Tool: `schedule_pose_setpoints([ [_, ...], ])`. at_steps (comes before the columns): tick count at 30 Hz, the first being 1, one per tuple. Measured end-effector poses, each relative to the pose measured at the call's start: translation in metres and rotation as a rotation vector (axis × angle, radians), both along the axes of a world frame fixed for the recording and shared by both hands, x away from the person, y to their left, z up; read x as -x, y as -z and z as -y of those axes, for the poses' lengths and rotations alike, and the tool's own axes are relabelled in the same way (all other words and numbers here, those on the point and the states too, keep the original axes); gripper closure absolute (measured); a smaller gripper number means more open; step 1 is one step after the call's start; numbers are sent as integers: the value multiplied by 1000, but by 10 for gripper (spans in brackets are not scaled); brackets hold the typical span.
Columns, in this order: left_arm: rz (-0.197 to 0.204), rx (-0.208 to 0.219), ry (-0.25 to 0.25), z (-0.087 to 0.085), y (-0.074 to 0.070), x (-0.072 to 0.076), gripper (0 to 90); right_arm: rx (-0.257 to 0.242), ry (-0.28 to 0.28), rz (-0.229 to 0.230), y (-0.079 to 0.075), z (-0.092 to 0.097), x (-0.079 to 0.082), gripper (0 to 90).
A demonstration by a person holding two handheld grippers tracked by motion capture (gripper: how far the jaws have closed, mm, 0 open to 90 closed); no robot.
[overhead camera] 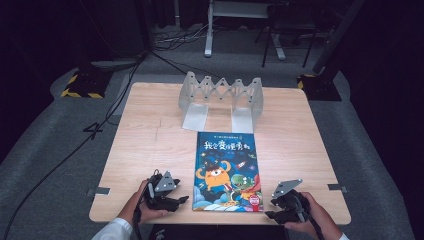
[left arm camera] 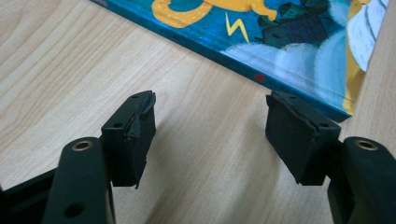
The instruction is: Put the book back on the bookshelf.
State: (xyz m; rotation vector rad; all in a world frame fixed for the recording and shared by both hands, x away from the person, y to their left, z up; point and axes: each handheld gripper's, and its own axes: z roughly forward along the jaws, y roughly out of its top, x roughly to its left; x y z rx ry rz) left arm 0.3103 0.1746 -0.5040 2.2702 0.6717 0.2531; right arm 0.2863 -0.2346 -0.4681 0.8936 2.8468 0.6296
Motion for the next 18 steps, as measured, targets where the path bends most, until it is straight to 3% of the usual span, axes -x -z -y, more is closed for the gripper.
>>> schedule_pose_setpoints([
  [4, 2, -3, -5, 2, 0, 0, 335, 43, -6, -13, 1, -8, 0, 528],
  [8, 3, 3, 15, 7, 0, 1, 340, 98, -19, -9, -1, -15, -1, 600],
  [13, 3, 4, 54, 20, 0, 4, 365, 129, -41, -29, -3, -26, -3, 638],
  [18, 3, 7, 50, 21, 0, 5, 366, 160, -61, -46, -4, -32, -8, 647],
])
